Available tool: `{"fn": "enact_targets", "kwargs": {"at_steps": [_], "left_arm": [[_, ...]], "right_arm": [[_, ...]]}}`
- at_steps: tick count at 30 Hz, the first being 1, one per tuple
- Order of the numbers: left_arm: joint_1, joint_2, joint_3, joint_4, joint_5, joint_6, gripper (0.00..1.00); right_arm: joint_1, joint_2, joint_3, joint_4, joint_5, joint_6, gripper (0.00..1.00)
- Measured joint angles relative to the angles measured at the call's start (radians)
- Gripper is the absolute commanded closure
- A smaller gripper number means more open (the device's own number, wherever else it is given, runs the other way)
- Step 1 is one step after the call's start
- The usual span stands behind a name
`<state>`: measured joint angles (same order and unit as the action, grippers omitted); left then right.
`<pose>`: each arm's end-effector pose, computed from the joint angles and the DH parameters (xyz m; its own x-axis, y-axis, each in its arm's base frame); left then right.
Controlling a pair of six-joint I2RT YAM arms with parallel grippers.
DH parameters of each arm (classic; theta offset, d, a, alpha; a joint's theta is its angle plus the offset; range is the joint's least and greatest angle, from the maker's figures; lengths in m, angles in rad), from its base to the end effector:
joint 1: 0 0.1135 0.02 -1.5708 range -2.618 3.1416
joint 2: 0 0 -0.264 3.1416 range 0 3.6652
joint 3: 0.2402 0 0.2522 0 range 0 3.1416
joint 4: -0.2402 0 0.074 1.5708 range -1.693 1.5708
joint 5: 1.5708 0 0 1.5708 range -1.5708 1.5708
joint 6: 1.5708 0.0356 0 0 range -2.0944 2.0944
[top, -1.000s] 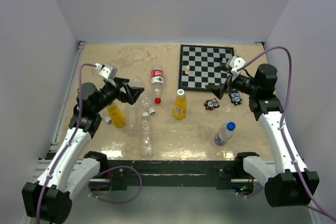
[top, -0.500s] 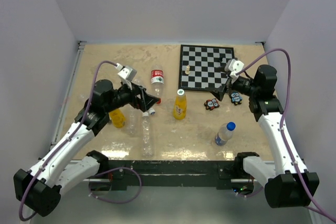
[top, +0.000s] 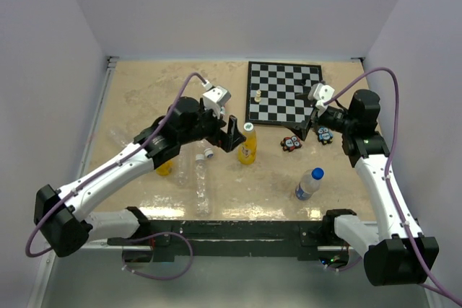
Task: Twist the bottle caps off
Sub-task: Pick up the plastic bottle at the center of the board.
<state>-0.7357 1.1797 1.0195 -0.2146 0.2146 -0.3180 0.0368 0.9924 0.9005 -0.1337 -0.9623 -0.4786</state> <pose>0.1966 -0.1882 0.3379 -0.5087 0.0485 -0.8596 0.6775 0.6385 -0.3650 0.2158 0.0372 0.3507 0.1793 -0.2568 -0.9497 -0.8310 0.4772 -0.2859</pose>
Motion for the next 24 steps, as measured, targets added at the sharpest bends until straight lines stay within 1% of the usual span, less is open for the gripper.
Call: {"fn": "enact_targets", "kwargs": {"at_steps": [5,10,15,19,24], "left_arm": [[-0.027,0.101,0.087,-0.056,-0.059,0.021,0.02],[-0.05,0.199,0.18,-0.104,-0.102,0.033,0.08],[-0.068,0.278,0.27,-0.149,-0.142,0.049,0.18],[-0.083,0.321,0.332,-0.187,-0.169,0.054,0.29],[-0.106,0.343,0.357,-0.225,-0.187,0.066,0.4]], "right_arm": [[-0.001,0.0,0.0,-0.014,0.0,-0.007,0.02],[-0.001,0.0,0.0,-0.017,0.0,-0.013,0.02],[-0.001,0.0,0.0,-0.018,-0.002,-0.013,0.02],[-0.001,0.0,0.0,-0.019,-0.002,-0.013,0.02],[-0.001,0.0,0.0,-0.02,-0.002,-0.013,0.02]]}}
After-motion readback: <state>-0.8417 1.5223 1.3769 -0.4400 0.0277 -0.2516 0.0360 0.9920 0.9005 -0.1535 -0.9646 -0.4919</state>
